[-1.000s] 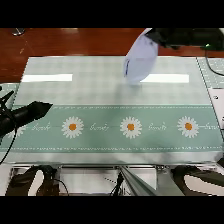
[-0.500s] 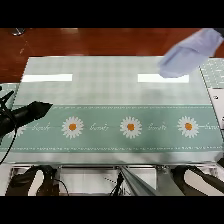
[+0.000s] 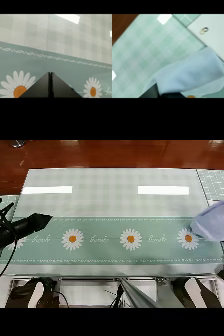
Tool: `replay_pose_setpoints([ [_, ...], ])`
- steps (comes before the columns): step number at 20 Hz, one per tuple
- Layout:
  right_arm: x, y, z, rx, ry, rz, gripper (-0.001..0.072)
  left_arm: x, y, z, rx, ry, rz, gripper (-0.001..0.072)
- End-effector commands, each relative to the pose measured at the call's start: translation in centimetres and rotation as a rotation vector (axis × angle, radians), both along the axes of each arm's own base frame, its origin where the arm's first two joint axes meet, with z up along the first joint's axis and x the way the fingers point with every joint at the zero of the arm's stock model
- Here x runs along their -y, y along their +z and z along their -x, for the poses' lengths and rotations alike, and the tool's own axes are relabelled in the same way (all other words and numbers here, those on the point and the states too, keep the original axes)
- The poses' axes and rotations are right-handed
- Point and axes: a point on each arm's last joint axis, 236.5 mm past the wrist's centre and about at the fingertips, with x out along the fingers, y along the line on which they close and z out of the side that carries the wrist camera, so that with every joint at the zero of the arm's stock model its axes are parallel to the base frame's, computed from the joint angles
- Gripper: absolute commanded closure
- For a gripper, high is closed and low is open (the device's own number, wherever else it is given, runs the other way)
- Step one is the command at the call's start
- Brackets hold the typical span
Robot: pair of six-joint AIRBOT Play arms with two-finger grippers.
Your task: Fold the shirts.
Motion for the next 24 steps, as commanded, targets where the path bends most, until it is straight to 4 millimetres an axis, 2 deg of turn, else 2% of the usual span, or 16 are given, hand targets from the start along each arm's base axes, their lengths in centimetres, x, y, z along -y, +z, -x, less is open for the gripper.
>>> replay_pose_setpoints([
  [1, 3.2, -2.3, 8.0, -0.176, -0.212, 0.005, 0.0692, -0.3, 0.1, -0.3, 0.019, 0.000, -0.018, 0.0686],
  [5, 3.1, -3.5, 13.5, -0.281, -0.337, -0.031, 0.0691, -0.8, 0.6, -0.9, 0.049, 0.029, -0.025, 0.0685],
  [9, 1.9, -5.7, 20.7, -0.481, -0.505, -0.038, 0.0690, -1.6, 1.1, -1.7, 0.085, 0.065, -0.034, 0.0685],
  [11, 1.7, -5.9, 24.7, -0.572, -0.637, -0.012, 0.0689, -1.6, 1.2, -1.8, 0.087, 0.067, -0.034, 0.0685],
  [12, 1.7, -5.8, 25.9, -0.596, -0.677, 0.004, 0.0689, -1.6, 1.2, -1.8, 0.087, 0.067, -0.034, 0.0685],
  [13, 1.6, -5.9, 26.8, -0.614, -0.704, 0.008, 0.0668, -1.6, 1.2, -1.8, 0.088, 0.067, -0.034, 0.0685],
  [14, 1.3, -6.3, 27.1, -0.629, -0.710, -0.007, 0.0449, -1.6, 1.2, -1.8, 0.088, 0.067, -0.034, 0.0686],
  [15, 1.0, -6.9, 27.0, -0.640, -0.697, -0.028, 0.0097, -1.7, 1.2, -1.8, 0.090, 0.069, -0.035, 0.0685],
  [16, 0.8, -7.5, 26.1, -0.634, -0.643, -0.044, 0.0090, -1.7, 1.3, -1.9, 0.092, 0.071, -0.034, 0.0685],
  [18, 1.8, -7.3, 24.2, -0.582, -0.558, -0.007, 0.0090, -1.4, 1.6, -1.9, 0.097, 0.072, -0.012, 0.0686],
  [20, 3.5, -5.7, 22.0, -0.494, -0.518, 0.055, 0.0092, -1.0, 2.3, -2.1, 0.115, 0.068, 0.013, 0.0686],
  [21, 4.6, -4.3, 20.0, -0.413, -0.493, 0.079, 0.0097, -1.2, 2.8, -2.5, 0.131, 0.069, 0.005, 0.0686],
  [22, 5.6, -2.6, 17.1, -0.302, -0.450, 0.093, 0.0196, -1.4, 3.8, -3.1, 0.149, 0.073, 0.000, 0.0686],
  [23, 6.0, -0.1, 12.4, -0.133, -0.352, 0.090, 0.0424, -1.7, 5.1, -3.9, 0.168, 0.076, -0.004, 0.0686],
  [24, 5.6, 2.8, 7.3, 0.056, -0.222, 0.072, 0.0619, -1.9, 6.7, -5.0, 0.186, 0.071, -0.007, 0.0686],
])
